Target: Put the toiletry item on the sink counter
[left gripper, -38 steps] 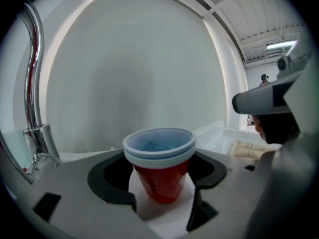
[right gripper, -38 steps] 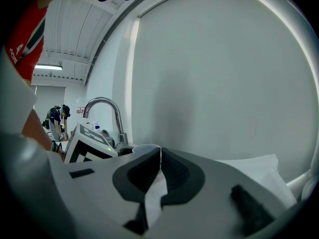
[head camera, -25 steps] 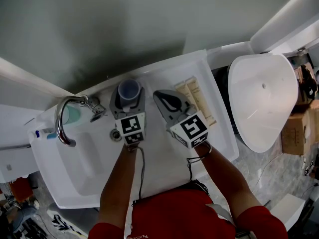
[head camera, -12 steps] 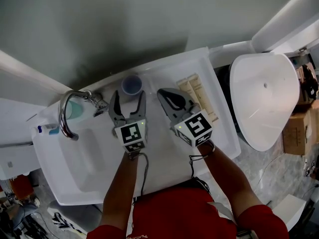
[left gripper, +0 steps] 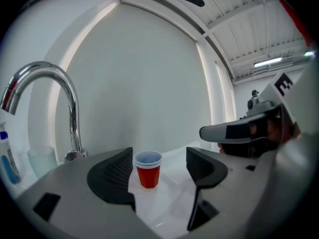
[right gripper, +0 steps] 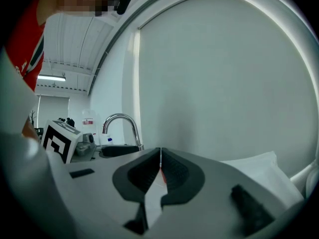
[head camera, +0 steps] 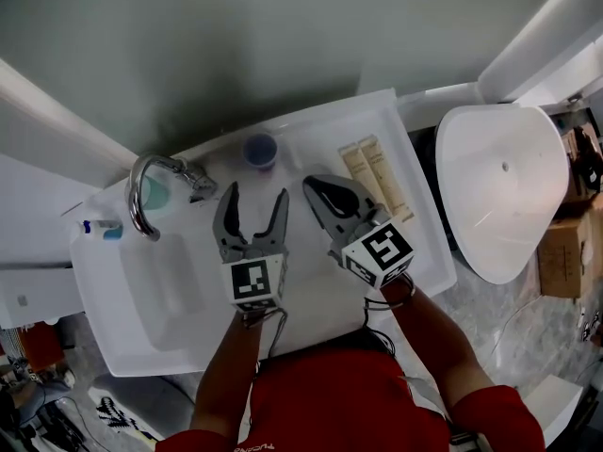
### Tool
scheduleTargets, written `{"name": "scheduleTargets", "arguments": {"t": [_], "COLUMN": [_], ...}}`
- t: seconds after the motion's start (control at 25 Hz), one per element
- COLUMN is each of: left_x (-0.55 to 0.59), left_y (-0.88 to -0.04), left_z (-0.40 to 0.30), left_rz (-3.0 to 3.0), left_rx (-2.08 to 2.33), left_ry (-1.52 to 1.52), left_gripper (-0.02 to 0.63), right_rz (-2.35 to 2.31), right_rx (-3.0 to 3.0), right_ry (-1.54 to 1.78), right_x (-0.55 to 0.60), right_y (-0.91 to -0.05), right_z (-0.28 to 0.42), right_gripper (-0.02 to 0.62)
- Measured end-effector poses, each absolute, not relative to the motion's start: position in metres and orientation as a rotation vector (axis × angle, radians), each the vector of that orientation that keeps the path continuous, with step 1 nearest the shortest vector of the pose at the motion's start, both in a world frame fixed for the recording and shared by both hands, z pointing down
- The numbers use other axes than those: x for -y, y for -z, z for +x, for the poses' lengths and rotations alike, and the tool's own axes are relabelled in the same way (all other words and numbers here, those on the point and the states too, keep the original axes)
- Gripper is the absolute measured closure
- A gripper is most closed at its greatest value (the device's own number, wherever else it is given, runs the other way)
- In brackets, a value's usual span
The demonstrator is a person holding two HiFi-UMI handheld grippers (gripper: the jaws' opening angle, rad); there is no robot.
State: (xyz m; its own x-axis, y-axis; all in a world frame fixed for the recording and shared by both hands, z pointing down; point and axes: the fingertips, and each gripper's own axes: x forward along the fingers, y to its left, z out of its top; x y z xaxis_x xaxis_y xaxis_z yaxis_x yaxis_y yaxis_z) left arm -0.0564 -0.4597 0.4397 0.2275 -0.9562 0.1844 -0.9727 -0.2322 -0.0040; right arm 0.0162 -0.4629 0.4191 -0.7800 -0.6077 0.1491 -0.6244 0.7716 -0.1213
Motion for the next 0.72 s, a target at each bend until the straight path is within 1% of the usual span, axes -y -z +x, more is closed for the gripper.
{"name": "scheduleTargets", "arguments": {"t": [0.04, 0.12, 0.32, 0.4, 0.6, 0.72], "left_x": [0.455, 0.446, 0.420, 0.410, 0.386, 0.370], "left_y": [-0.435, -0.422, -0.391, -0.380, -0.359, -0.350], "left_z": [-0.057, -0.057, -0.052, -0.049, -0.047, -0.045], "left_rz": [2.380, 2.402, 2.506, 2.535, 2.555, 2.594], "left_rx": [1.873, 1.870, 1.822, 1.800, 1.749, 1.704], "left_ry": [-0.213, -0.187, -0.127, -0.105, -0.023, -0.003], "left_gripper": [0.276, 0.355, 0.499, 0.528, 0.574, 0.583], "right_rz": [0.997, 0.992, 0.943, 0.927, 0.913, 0.910], "right_rx": [2.872, 2.897, 2.951, 2.972, 3.018, 3.030], "right_ry": [-0.251, -0.253, -0.238, -0.233, -0.225, -0.215], "right_x": [0.458, 0.447, 0.416, 0.404, 0.380, 0.368], "right_y": [-0.415, -0.407, -0.389, -0.380, -0.361, -0.355], "right_z": [0.017, 0.017, 0.013, 0.011, 0.007, 0.005], "right_gripper": [0.565, 0.565, 0.565, 0.565, 0.565, 0.565]}}
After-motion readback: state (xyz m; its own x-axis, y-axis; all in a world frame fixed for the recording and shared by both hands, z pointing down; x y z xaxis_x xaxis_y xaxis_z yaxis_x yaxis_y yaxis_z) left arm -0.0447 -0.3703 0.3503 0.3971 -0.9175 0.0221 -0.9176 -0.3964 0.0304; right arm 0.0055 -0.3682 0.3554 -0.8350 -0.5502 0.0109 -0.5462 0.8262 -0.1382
